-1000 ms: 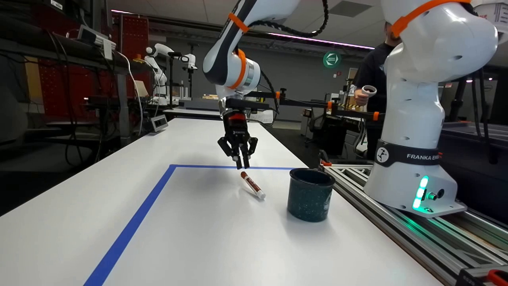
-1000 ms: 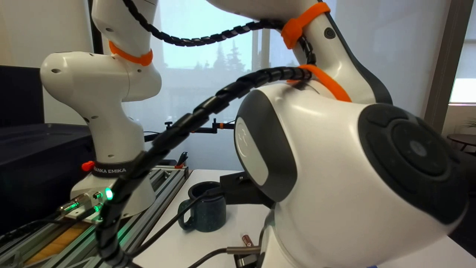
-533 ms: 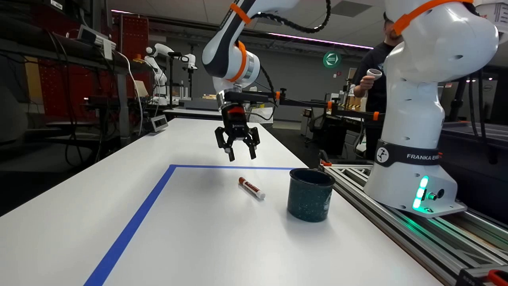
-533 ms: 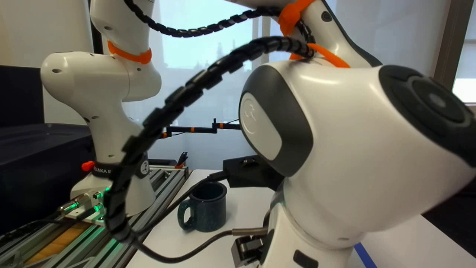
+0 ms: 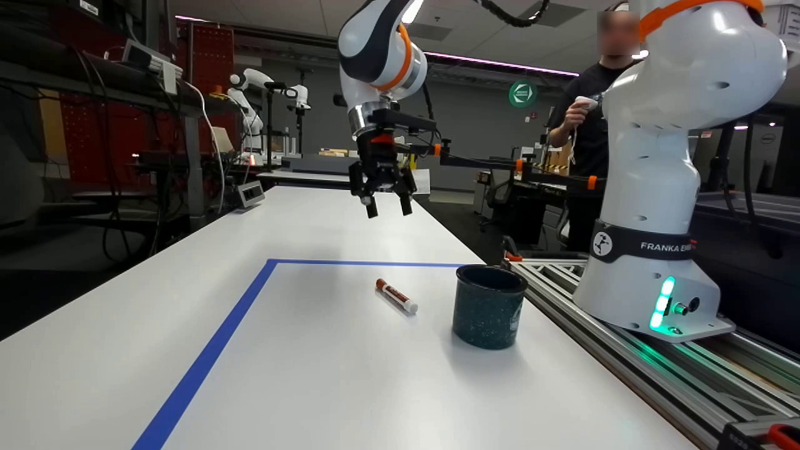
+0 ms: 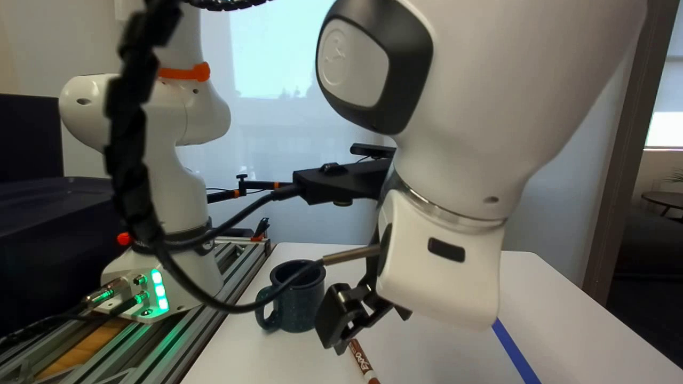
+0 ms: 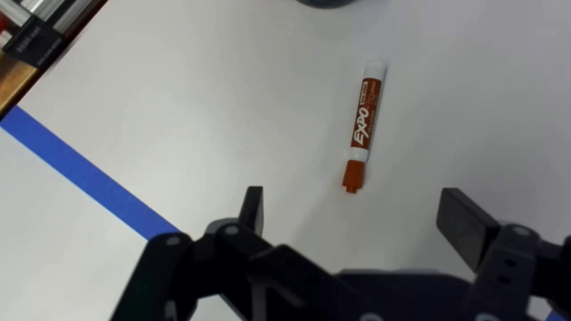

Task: Remove the marker from the mug

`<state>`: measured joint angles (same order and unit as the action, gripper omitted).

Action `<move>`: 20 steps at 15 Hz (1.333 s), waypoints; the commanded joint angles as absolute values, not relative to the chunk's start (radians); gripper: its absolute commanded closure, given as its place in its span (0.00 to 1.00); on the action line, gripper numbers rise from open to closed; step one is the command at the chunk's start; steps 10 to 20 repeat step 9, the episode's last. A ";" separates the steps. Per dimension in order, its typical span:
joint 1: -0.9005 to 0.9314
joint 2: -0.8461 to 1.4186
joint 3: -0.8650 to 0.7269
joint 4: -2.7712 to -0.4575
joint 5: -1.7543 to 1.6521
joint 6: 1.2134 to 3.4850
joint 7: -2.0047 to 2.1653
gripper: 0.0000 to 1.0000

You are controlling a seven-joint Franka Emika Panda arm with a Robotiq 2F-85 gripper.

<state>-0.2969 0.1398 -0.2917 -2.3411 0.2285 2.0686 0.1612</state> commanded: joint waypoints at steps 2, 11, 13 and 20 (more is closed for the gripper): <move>-0.300 0.074 -0.296 -2.379 0.218 2.084 0.115 0.00; -0.307 0.018 -0.305 -2.418 0.218 2.085 0.077 0.00; -0.307 0.018 -0.305 -2.418 0.218 2.085 0.077 0.00; -0.307 0.018 -0.305 -2.418 0.218 2.085 0.077 0.00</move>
